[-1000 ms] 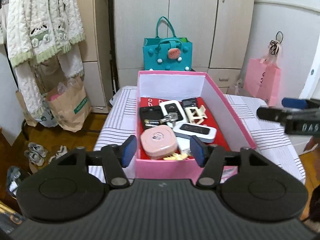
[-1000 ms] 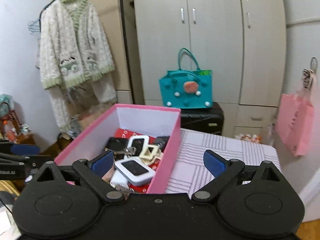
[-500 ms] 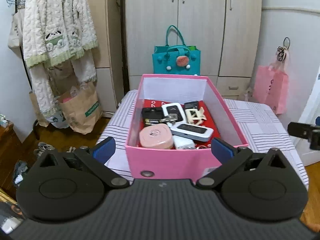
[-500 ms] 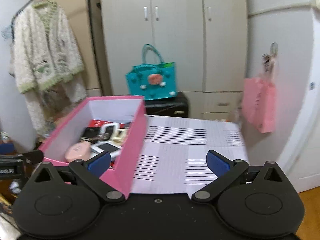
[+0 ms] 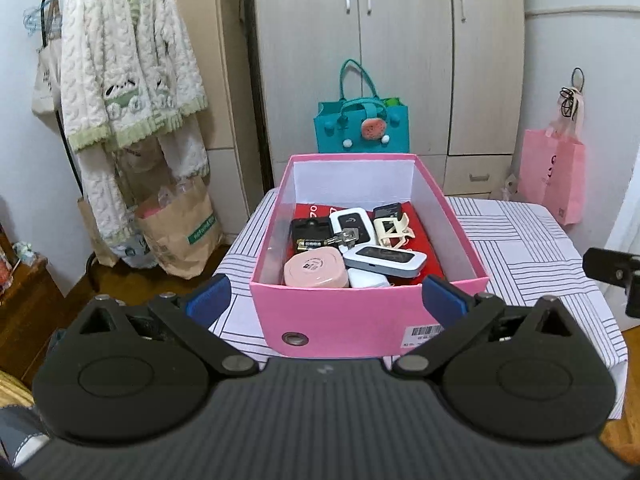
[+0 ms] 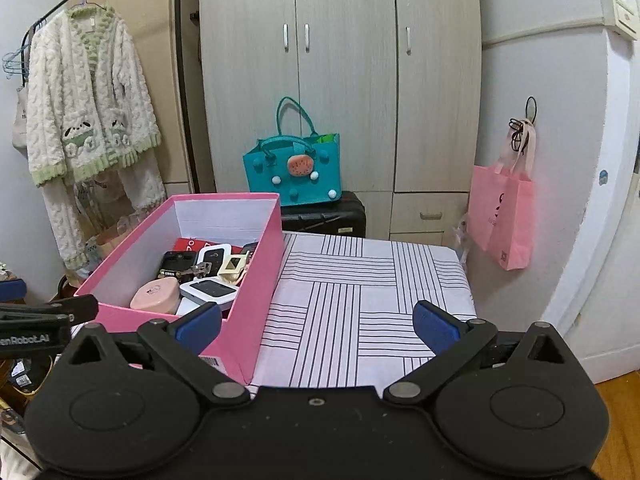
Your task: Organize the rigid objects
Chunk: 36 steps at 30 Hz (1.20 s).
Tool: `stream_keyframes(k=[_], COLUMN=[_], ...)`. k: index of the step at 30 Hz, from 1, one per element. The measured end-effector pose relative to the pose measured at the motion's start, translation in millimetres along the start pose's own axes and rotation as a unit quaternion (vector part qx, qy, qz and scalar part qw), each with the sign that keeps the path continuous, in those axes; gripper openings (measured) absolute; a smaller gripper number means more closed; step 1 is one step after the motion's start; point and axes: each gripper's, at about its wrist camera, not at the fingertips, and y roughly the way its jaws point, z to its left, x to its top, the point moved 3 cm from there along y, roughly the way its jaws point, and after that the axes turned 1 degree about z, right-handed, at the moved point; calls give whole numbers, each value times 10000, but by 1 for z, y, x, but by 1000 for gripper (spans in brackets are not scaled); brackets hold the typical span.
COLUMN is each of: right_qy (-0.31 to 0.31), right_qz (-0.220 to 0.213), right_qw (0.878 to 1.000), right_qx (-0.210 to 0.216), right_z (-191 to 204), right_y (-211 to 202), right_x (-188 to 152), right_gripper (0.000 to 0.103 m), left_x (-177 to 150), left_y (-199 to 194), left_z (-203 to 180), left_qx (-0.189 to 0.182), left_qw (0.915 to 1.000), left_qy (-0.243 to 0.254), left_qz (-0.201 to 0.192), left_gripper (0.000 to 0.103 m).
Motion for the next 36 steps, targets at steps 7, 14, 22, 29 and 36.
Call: stream_keyframes(k=[7, 14, 22, 29, 36], right_qy=[70, -130, -63, -62, 49], right_qz=[-15, -157, -196, -240, -256], right_qw=[9999, 9992, 9993, 9991, 9990], right_qx=[-142, -336, -319, -355, -350], right_z=[-9, -6, -7, -7, -13], right_y=[-5, -7, -11, -10, -9], right_x=[-13, -20, -21, -23, -24], right_gripper=[103, 103, 103, 103, 103], left_x=[-11, -19, -18, -16, -17], left_y=[-1, -1, -3, -2, -3], left_z=[-13, -15, -14, -15, -13], left_qx=[-115, -7, 147, 94, 190], left_qw=[9998, 9999, 9999, 9999, 9998], left_qy=[144, 76, 21, 40, -15], left_qz=[40, 69, 25, 61, 42], left_gripper=[103, 103, 103, 103, 103])
